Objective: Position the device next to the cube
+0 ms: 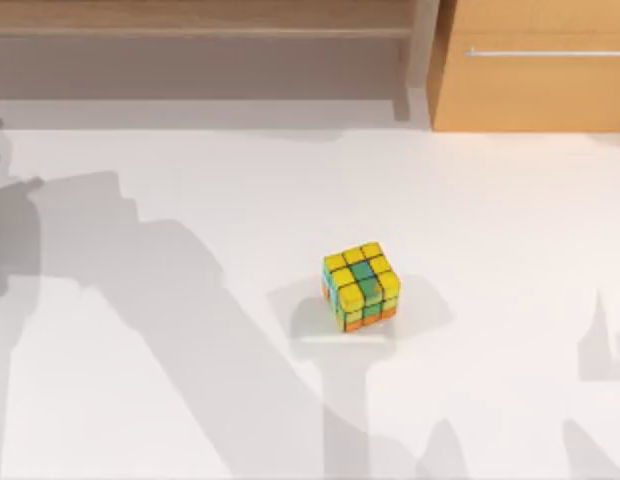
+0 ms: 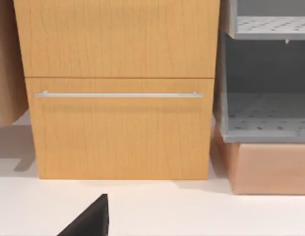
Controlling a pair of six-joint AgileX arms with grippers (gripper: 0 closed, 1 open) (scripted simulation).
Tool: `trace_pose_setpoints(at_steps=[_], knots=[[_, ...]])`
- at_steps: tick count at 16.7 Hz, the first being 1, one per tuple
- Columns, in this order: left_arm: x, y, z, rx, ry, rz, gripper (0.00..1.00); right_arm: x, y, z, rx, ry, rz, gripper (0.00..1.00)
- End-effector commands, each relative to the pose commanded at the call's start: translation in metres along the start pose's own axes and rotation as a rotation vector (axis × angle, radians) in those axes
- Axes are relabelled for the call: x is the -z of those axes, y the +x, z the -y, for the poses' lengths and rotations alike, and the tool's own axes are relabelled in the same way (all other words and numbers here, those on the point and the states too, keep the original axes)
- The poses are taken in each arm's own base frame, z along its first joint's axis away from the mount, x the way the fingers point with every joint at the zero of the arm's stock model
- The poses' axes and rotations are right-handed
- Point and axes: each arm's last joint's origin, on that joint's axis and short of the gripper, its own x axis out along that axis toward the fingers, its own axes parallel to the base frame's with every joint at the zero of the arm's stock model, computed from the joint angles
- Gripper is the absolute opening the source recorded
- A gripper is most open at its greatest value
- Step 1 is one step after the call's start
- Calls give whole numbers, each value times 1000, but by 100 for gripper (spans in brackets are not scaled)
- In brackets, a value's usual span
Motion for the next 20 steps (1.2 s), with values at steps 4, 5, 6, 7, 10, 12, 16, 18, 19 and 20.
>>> trace_pose_setpoints(at_steps=[4,5,6,7,10,12,16,18,19,20], knots=[[-2,-11,2,6,0,35,0,0,0,0,0,0,0,100],[-2,-20,4,11,0,59,0,0,0,0,0,0,0,100],[-2,-29,7,16,1,81,0,0,0,0,0,0,0,100],[-1,-36,11,21,4,99,0,0,0,0,0,0,0,100],[7,-55,29,35,26,138,0,0,0,0,0,0,0,100],[15,-64,46,44,52,151,0,0,0,0,0,0,0,100],[39,-74,85,60,125,152,0,0,0,0,0,0,0,100],[55,-76,106,65,169,142,0,0,0,0,0,0,0,100],[63,-76,116,67,192,134,0,0,0,0,0,0,0,100],[72,-76,126,67,215,126,0,0,0,0,0,0,0,100]])
